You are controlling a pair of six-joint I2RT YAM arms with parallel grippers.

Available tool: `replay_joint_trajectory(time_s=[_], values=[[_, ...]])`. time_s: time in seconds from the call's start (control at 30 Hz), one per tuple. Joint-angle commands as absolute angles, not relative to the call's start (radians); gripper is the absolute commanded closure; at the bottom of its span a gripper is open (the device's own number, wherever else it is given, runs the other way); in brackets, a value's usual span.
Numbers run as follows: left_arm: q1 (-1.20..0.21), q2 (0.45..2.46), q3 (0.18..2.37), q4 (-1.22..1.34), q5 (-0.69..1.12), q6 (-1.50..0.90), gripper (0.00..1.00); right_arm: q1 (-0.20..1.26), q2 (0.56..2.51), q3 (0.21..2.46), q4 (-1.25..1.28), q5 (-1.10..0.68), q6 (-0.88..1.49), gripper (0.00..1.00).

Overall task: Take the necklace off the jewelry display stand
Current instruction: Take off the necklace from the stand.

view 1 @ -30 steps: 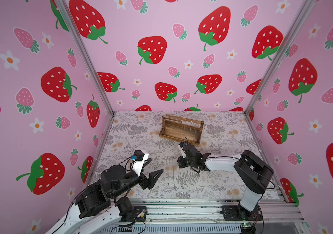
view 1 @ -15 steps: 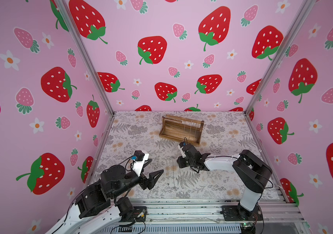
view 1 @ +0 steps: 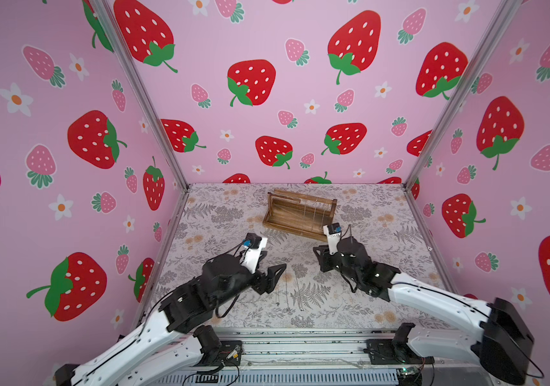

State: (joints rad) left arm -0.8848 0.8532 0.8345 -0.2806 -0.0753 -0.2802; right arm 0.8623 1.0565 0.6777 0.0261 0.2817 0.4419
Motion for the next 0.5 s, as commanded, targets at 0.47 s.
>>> replay_joint_trajectory(time_s=[0.47], values=[[-0.597,1.733,1.352,0.195,-0.003,-0.213,0.41,0.842,0.522,0.394,-0.282,0.542,0.438,0.73]])
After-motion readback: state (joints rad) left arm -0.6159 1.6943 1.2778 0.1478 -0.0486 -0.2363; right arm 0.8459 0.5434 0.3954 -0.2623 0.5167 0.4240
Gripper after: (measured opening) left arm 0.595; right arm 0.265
